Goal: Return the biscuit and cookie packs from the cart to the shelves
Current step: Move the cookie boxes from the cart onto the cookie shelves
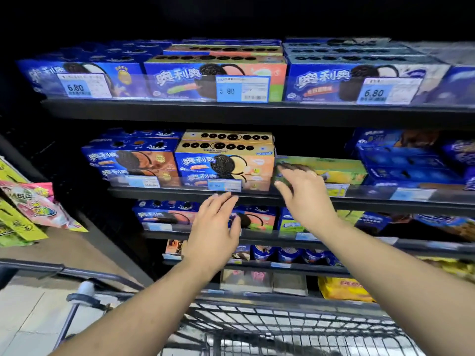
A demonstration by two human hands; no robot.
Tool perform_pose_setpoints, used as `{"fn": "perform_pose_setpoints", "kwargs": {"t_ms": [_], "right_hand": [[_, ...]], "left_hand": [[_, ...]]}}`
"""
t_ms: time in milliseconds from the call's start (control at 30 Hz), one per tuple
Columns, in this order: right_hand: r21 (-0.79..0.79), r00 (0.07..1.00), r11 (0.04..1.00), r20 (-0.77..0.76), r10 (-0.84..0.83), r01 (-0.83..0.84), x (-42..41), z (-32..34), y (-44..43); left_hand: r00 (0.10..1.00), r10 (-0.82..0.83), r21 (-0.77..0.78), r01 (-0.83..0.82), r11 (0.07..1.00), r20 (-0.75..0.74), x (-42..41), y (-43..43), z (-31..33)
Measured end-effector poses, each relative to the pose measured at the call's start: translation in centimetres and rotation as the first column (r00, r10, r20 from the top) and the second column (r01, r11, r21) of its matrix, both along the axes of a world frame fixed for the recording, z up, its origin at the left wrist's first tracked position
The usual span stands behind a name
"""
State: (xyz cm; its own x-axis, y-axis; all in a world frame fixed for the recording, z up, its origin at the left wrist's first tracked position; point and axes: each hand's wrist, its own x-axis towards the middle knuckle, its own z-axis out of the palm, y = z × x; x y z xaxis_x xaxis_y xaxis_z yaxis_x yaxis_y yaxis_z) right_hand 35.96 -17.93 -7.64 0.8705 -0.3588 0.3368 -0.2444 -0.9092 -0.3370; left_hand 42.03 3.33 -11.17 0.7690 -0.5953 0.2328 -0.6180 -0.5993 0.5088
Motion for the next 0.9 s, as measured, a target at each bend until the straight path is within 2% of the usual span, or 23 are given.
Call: {"fn": "perform_pose_setpoints", "kwargs": {"t_ms": [100,233,367,500,600,733,800,900], "right_hand": [[-0.011,0.997,0.999,-0.063,0.040,-0.041,-4.5,-0.2,-0.1],[-0.073,0.975,0.993,-0.209,0.081,-0.098,-11.9,-1.1,0.7],[0.051,0.947,0.998,-0.319,0.037,-0.022,-19.7,-2.8,1.9],[0.226,0.859,0.970,-0.511,0.037,0.093,-27.3,-7.0,3.3],[0.428,0.760,0.871,-0.641,0.104,0.242,-32.6,-11.0,5.2],[0.577,0.673,0.722,-0.709,0.211,0.382,-37.0,-16.0,7.3],[0.628,0.641,0.641,-0.721,0.263,0.442,-37.6,-17.7,7.7],[0.657,0.623,0.551,-0.728,0.287,0.515,-37.2,-19.7,7.7]], "left_hand": [[0.996,-0.088,0.023,0.087,0.996,0.030,-2.7,-1.0,0.5],[0.973,-0.231,0.113,0.230,0.967,-0.009,-7.4,-2.0,0.9],[0.946,-0.308,0.179,0.323,0.929,-0.105,-13.4,-1.7,-0.6],[0.877,-0.428,0.242,0.474,0.847,-0.220,-20.0,-1.1,-4.4],[0.796,-0.477,0.361,0.598,0.715,-0.372,-24.8,-0.6,-8.0],[0.737,-0.436,0.608,0.674,0.420,-0.516,-29.3,1.1,-12.1],[0.736,-0.396,0.639,0.675,0.370,-0.549,-30.4,1.9,-13.4],[0.748,-0.376,0.645,0.663,0.379,-0.548,-30.6,2.3,-14.7]]}}
